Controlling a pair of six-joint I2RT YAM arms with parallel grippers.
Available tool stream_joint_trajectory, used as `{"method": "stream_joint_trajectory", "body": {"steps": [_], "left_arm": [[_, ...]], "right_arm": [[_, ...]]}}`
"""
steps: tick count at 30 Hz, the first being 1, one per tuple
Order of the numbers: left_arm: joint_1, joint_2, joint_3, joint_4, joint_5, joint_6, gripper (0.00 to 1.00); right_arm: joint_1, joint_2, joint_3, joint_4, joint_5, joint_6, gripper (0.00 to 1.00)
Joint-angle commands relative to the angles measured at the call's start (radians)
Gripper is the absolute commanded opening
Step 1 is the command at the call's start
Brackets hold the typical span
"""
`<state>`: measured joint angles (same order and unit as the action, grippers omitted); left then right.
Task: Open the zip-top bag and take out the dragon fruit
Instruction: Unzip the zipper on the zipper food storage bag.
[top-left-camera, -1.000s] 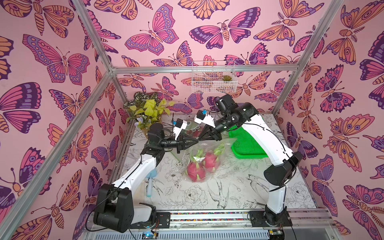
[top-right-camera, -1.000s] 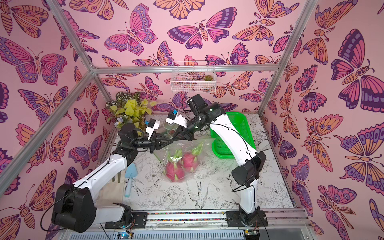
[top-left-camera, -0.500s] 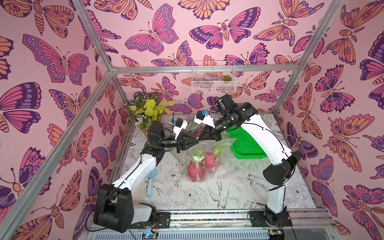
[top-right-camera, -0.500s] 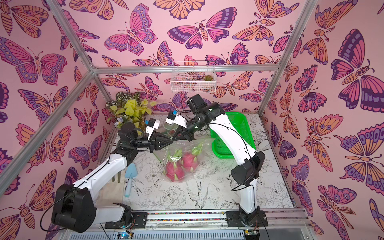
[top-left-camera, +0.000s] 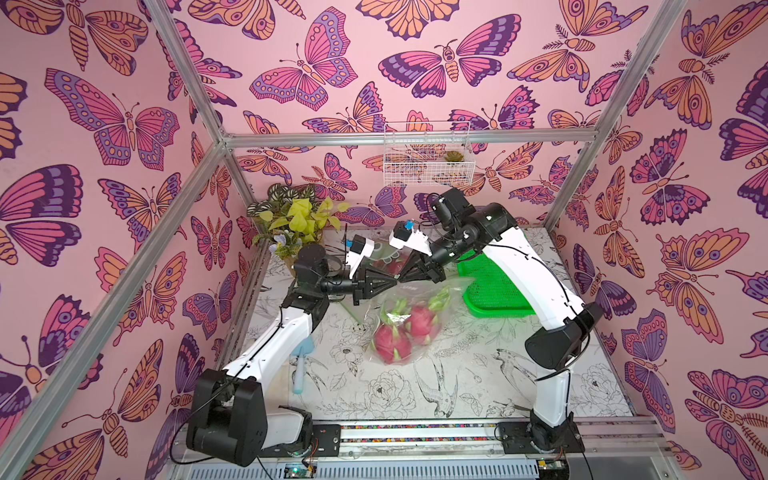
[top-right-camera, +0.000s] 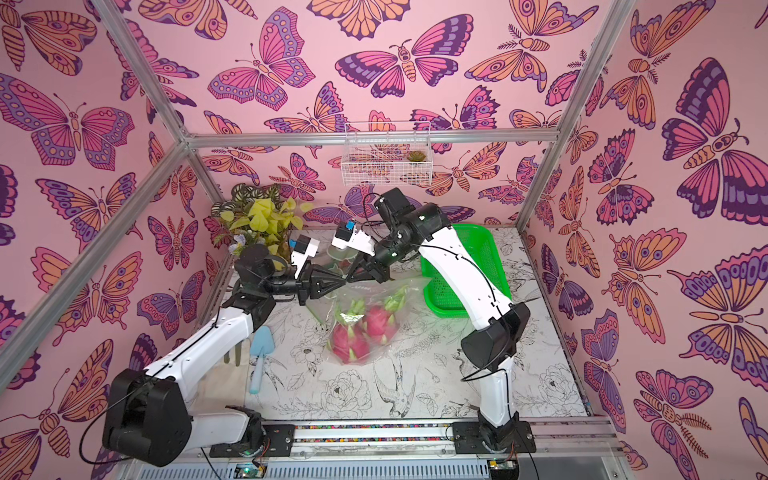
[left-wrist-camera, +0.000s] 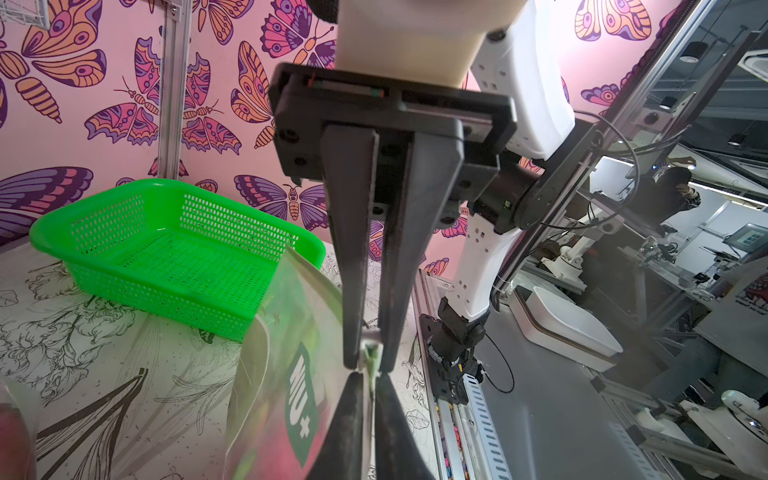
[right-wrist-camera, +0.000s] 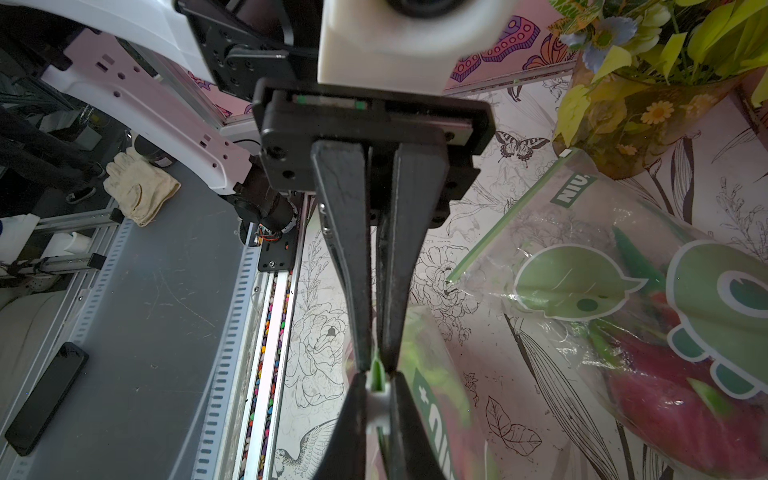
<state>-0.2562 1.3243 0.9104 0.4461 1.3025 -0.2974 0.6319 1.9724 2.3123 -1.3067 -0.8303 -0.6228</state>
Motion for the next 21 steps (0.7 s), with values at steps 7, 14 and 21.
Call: {"method": "stream_joint_trajectory", "body": {"steps": [7, 14, 21], "left_arm": [[-0.025, 0.007, 0.03, 0.027, 0.022, 0.013, 0.14], [-0.031, 0.014, 0.03, 0.026, 0.021, 0.018, 0.09], [-0.032, 0.017, 0.03, 0.024, 0.019, 0.023, 0.0]], "right_arm": [[0.002, 0.013, 0.03, -0.029, -0.019, -0.001, 0.0], [0.002, 0.01, 0.031, -0.031, -0.018, 0.001, 0.0], [0.001, 0.011, 0.032, -0.031, -0.017, 0.004, 0.0]]}}
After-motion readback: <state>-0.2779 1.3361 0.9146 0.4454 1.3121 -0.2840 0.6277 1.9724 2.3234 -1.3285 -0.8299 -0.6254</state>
